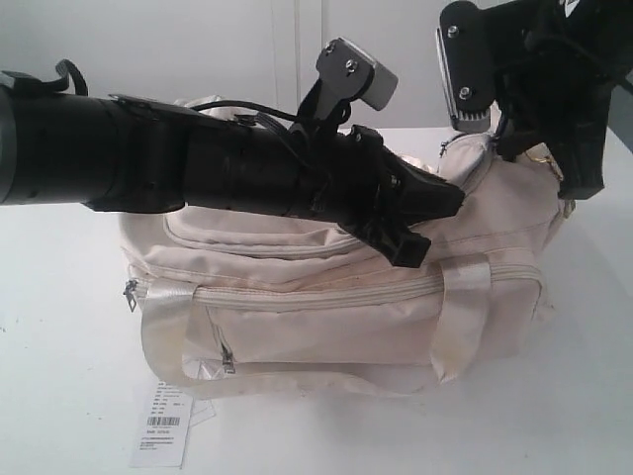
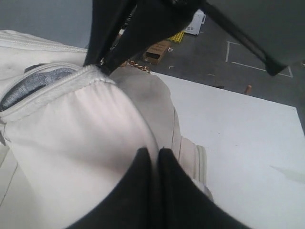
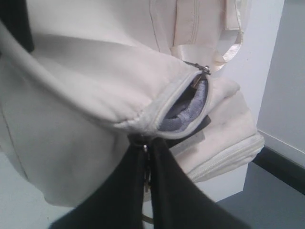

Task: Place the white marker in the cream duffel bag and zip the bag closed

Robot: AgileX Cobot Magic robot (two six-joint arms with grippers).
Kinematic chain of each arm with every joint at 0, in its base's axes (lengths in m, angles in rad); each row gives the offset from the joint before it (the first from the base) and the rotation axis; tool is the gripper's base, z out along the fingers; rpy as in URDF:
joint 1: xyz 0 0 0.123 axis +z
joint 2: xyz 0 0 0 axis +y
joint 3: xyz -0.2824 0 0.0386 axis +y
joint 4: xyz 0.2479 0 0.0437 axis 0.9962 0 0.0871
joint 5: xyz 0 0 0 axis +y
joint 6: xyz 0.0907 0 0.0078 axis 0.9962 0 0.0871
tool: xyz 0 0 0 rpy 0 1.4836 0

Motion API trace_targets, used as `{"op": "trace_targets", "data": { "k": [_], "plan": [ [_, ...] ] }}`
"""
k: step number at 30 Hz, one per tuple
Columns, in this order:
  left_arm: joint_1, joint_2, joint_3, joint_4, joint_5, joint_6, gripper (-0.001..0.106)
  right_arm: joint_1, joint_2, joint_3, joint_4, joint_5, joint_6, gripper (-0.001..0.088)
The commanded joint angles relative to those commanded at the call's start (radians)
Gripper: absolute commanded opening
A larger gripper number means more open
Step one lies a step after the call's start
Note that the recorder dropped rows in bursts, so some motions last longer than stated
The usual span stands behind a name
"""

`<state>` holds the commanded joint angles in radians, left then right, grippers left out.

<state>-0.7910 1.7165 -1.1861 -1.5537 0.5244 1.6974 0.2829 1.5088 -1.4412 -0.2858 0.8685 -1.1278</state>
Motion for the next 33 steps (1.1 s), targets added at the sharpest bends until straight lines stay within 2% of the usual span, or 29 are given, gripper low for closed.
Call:
{"op": "trace_targets", "data": {
  "k": [4,21,30,33],
  "plan": [
    [0.0,0.0,0.0,0.002,0.0,0.0,0.0,-0.028,0.001,0.0,0.0,-0.066,0.102,0.0],
    [0.0,0.0,0.0,0.016,0.0,-0.021,0.0,-0.035,0.001,0.0,0.024,-0.004,0.114,0.0],
    [0.0,-0.01,0.0,0.016,0.03,0.007,0.0,-0.05,0.048,-0.004,0.016,-0.035,0.117,0.0],
    [0.0,-0.019,0.0,0.051,0.03,0.007,0.0,-0.069,0.068,-0.011,0.015,-0.075,0.176,0.0]
  ]
}}
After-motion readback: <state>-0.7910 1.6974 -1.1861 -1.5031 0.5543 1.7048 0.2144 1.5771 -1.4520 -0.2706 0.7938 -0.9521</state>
